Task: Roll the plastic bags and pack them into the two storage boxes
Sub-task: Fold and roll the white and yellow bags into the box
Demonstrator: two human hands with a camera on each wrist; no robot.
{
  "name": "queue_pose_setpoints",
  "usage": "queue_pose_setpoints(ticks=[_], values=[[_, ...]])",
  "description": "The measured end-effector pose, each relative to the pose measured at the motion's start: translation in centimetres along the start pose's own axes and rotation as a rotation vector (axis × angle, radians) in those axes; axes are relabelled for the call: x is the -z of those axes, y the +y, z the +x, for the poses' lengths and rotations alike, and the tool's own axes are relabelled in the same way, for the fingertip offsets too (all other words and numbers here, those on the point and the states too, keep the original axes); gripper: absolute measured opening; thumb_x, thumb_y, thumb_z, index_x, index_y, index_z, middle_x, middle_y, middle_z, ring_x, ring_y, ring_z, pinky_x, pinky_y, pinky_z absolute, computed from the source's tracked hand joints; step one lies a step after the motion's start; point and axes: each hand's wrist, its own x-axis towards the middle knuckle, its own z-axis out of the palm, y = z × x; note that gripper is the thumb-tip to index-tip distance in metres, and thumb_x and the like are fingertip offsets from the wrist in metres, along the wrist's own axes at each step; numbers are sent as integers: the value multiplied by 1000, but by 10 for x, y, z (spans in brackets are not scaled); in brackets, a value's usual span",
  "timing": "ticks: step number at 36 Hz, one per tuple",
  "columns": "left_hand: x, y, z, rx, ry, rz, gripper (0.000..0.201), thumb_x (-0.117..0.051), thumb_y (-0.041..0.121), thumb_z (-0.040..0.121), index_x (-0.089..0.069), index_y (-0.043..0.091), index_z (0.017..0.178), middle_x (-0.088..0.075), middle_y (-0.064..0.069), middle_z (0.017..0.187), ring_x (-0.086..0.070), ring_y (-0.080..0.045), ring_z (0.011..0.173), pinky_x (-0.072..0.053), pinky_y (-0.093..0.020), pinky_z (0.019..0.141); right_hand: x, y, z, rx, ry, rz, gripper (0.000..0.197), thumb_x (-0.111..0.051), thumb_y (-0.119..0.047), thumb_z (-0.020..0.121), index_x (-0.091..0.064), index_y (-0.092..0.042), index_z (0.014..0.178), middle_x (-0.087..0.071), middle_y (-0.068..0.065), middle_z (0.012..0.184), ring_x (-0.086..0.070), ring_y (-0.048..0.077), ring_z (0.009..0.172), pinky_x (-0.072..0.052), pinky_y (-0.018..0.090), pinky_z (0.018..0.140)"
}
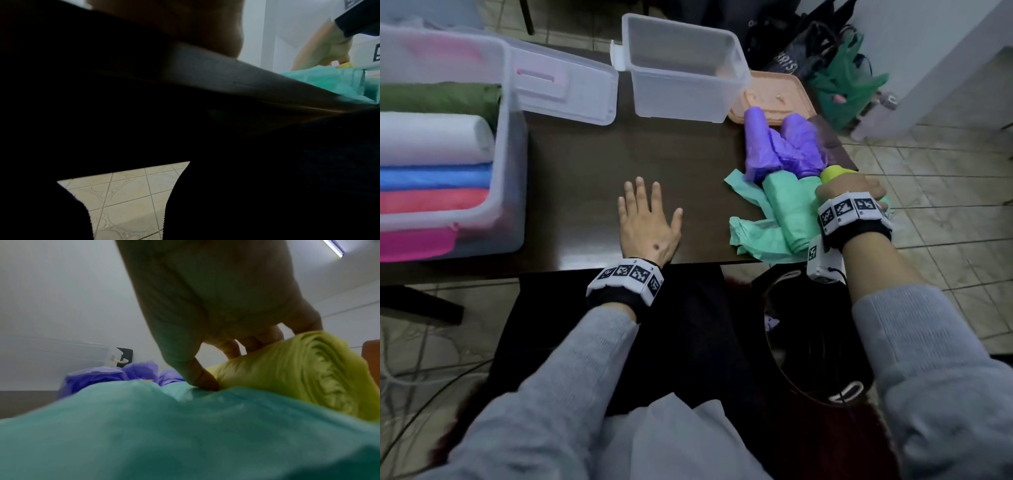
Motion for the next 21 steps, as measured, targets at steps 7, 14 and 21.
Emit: queue_pose_setpoints(ticks=[7,14,21], values=[[-1,0,0,0,13,-10,65,-24,50,98,-11,15,151,-1,-11,159,5,-26,146,3,-39,118,-4,0,2,23,92,23,44,-53,-18,90,-45,-8,132,-43,13,137,-38,28,126,-30,42,100],[-2,0,0,-1,14,5,65,-23,50,98,-10,15,151,-1,-12,159,4,-27,146,3,-40,118,2,-6,3,45,144,24,43,-54,-20,91,-45,-6,131,-41,15,137,-37,30,125,-31,41,98],[-3,-1,0,-6,14,8,65,-21,50,98,-9,15,151,1,-12,159,6,-27,146,4,-40,118,27,-40,-29,297,252,91,49,-55,-25,92,-39,-2,133,-37,19,140,-34,34,129,-30,47,101]])
